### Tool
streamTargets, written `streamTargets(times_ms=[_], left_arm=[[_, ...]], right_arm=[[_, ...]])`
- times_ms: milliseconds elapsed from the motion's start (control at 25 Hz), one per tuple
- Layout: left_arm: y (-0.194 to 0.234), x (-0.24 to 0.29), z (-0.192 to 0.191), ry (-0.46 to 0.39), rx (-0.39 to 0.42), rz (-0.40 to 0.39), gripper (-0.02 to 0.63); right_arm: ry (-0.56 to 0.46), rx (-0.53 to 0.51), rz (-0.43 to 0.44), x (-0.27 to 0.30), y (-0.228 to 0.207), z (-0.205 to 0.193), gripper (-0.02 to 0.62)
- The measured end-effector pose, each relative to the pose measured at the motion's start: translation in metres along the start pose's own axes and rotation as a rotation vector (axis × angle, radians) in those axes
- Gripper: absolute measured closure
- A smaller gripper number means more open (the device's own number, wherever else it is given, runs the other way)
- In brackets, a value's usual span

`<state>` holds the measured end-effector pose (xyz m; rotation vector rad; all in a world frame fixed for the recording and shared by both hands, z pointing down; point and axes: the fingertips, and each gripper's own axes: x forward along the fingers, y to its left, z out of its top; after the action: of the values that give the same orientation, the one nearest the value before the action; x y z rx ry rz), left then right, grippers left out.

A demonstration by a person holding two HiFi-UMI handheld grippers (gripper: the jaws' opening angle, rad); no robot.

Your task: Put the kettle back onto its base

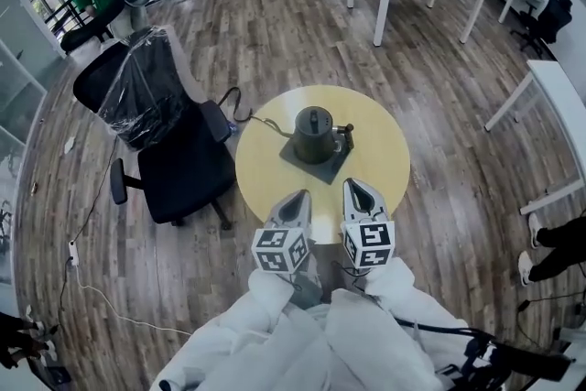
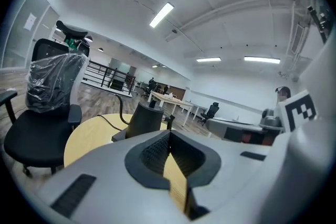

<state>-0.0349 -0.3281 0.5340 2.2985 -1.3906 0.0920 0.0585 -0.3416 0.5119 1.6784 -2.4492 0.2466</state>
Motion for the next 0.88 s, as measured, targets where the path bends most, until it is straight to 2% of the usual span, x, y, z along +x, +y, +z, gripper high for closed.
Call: streamTargets(times_ms=[200,400,600,720,880], left_arm=[[-0.034,-0.037,-0.011,-0.031,0.003,0.063,0.604],[-0.062,-0.073,-0.006,-0.058,0.018,0.065,0.604],[-0.072,-0.095,-0.007,-0.071,0.003,0.031,0.604],[-0.065,-0.102,0.003,-0.103,-0.023,0.015,0.604],[-0.058,-0.103,0.010,-0.114,-0.011,0.022,0.604]], right_arm=[[-0.046,-0.026,0.004,-0.064,-0.009,0.008,0.584],[-0.057,-0.006,-0.005,-0.105,-0.003,0.016,0.584],[-0.061,-0.004,-0.019,-0.122,0.012,0.018,0.584],[-0.050,0.013,-0.031,-0.117,0.026,0.016,0.584],[-0.055,-0.002,-0.024,-0.112,0.048,0.015,0.584]])
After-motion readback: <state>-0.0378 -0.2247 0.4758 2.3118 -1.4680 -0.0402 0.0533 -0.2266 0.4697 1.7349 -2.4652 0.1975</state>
